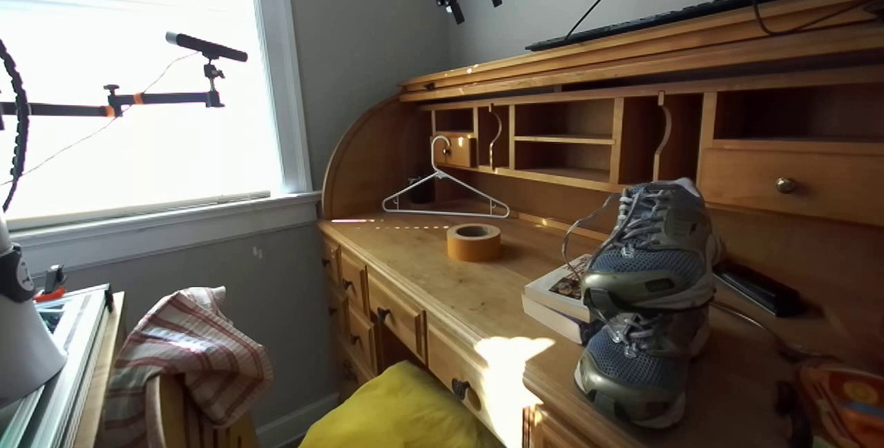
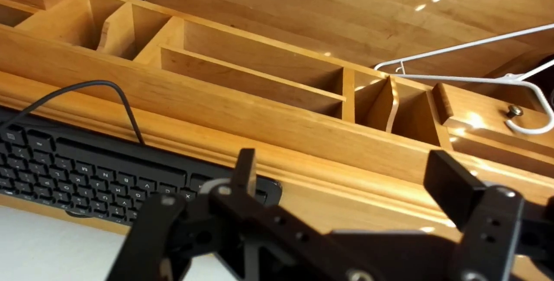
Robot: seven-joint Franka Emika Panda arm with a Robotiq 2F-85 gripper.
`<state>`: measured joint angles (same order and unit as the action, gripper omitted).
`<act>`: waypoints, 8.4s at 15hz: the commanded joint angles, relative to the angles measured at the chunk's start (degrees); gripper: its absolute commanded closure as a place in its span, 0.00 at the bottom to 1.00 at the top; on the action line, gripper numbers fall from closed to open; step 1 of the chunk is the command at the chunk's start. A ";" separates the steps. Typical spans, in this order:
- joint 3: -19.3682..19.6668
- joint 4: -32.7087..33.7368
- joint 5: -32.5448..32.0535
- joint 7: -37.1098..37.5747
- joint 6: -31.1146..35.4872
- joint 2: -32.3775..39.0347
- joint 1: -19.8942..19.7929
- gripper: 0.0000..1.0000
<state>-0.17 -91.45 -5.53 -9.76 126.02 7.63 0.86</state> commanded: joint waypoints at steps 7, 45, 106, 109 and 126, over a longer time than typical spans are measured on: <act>-0.31 11.48 -1.45 3.73 -0.68 9.73 0.72 0.00; -2.75 26.78 2.65 -5.53 8.58 25.15 -2.30 1.00; -2.74 27.34 2.58 -3.72 6.21 25.67 -6.10 1.00; -2.73 26.95 2.63 -3.63 6.22 25.40 -6.39 1.00; -2.78 24.90 3.41 -3.44 6.72 23.98 -8.25 1.00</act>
<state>-3.11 -64.64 -2.78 -13.45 133.52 33.17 -6.51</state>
